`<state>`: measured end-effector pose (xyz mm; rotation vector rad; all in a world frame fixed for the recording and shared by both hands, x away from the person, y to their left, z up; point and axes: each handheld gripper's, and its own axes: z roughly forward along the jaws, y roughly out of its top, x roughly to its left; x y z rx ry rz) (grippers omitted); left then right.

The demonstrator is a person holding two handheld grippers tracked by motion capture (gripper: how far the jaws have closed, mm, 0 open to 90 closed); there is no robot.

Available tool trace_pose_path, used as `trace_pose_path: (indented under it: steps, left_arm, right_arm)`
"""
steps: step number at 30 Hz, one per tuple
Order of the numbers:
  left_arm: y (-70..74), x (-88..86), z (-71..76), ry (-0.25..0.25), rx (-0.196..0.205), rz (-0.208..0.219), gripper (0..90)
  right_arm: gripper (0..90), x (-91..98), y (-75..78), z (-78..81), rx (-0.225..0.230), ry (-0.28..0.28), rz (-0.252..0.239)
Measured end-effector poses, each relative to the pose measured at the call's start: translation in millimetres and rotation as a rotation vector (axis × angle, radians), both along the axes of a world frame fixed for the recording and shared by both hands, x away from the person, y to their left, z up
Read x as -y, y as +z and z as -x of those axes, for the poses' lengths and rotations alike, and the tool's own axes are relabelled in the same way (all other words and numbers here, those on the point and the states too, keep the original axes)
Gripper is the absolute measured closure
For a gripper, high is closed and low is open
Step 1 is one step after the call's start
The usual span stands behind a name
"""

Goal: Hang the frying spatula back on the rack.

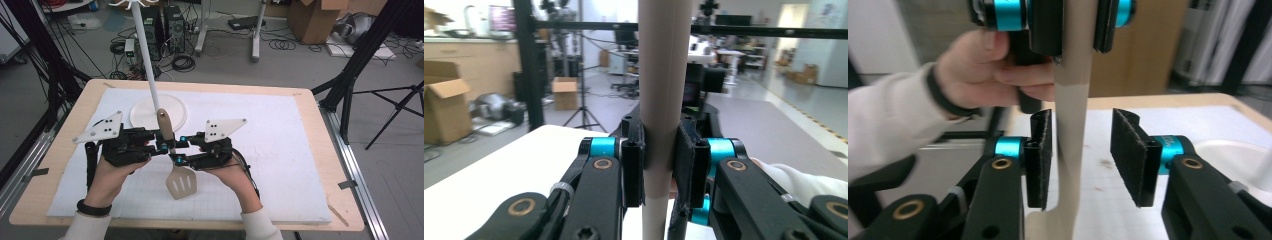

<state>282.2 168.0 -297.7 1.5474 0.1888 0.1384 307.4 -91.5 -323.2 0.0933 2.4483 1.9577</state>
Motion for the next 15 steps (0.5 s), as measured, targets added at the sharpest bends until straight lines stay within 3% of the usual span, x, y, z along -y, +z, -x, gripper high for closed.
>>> trace_pose_path:
  steps: [6,15]
  left_arm:
    - [-0.3,-4.5,-2.3,-0.052,-0.011,0.024,75.9]
    - [-0.6,-5.1,-2.7,-0.083,-0.013,0.029,75.8]
  right_arm:
    - [65.4,-4.1,0.0,2.5,0.004,0.079,0.007]
    - [77.3,-9.1,-0.3,3.2,0.012,0.089,0.031]
